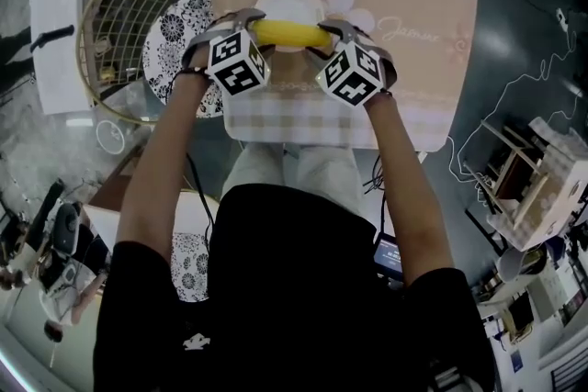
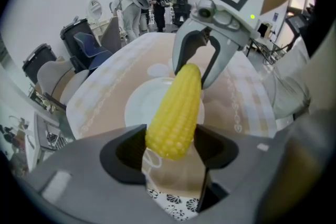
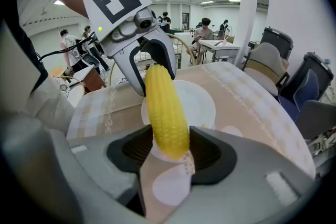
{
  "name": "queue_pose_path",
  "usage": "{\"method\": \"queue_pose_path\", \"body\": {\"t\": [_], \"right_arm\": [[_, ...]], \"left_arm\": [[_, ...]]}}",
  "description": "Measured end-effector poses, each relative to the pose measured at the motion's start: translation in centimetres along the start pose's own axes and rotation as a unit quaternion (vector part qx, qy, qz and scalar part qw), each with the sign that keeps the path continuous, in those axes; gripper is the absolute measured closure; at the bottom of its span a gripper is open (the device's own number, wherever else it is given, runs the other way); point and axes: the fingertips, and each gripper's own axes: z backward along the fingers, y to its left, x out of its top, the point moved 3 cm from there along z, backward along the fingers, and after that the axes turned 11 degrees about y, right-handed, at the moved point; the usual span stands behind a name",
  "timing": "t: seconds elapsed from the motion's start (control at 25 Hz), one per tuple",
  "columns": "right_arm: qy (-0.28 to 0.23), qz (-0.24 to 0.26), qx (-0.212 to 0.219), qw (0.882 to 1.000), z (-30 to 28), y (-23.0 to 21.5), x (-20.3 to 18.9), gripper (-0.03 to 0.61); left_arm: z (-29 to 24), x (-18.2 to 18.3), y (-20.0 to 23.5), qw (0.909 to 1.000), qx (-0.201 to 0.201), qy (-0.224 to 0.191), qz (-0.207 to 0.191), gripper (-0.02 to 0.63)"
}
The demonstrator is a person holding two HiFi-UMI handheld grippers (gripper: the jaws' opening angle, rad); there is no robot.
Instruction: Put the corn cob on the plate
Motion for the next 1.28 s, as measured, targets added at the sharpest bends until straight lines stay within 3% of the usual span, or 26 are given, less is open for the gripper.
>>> {"method": "queue_pose_path", "body": {"t": [0.76, 1.28], "right_arm": [[0.007, 0.005, 0.004, 1.000, -1.8, -1.8, 0.2, 0.359], [-0.015, -0.031, 0.010, 0.999, -1.6, -1.9, 0.2, 0.345]], "left_arm": [[-1.8, 0.0, 1.8, 0.9993, -0.012, 0.009, 0.033, 0.314], [-1.8, -0.1, 2.0, 0.9976, -0.029, 0.019, 0.060, 0.304]]}}
